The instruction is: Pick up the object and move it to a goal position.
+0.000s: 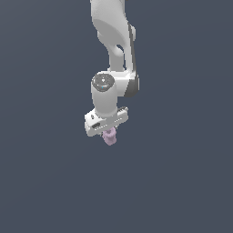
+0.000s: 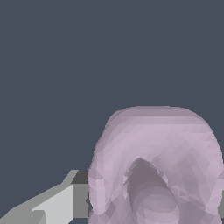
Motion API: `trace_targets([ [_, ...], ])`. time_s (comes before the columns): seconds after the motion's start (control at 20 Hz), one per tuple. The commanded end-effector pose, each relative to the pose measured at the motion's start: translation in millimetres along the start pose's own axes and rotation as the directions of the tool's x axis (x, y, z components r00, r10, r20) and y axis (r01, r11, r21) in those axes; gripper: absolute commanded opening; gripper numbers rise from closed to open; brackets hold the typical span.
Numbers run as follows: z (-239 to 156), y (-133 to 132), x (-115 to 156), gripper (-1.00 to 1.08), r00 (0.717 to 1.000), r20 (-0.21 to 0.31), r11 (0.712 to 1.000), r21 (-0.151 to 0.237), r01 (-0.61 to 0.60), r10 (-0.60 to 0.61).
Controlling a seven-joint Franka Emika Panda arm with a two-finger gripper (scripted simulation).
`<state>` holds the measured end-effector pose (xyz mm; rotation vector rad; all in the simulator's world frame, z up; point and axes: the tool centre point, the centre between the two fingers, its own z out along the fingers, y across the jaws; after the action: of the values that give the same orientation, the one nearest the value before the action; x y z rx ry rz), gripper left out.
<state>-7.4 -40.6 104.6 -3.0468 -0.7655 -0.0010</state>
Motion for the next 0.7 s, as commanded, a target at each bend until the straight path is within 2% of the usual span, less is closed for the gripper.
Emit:
trace_targets([
  [0.0,-7,21,3,-1.0,1.0,0.0,1.0,0.0,0.001,-0.001],
  [0.3,-17,53,8,-1.0,1.0,0.0,1.0,0.0,0.001,-0.001],
  [0.65,-22,68,11,-1.0,1.0,0.0,1.0,0.0,0.001,-0.001],
])
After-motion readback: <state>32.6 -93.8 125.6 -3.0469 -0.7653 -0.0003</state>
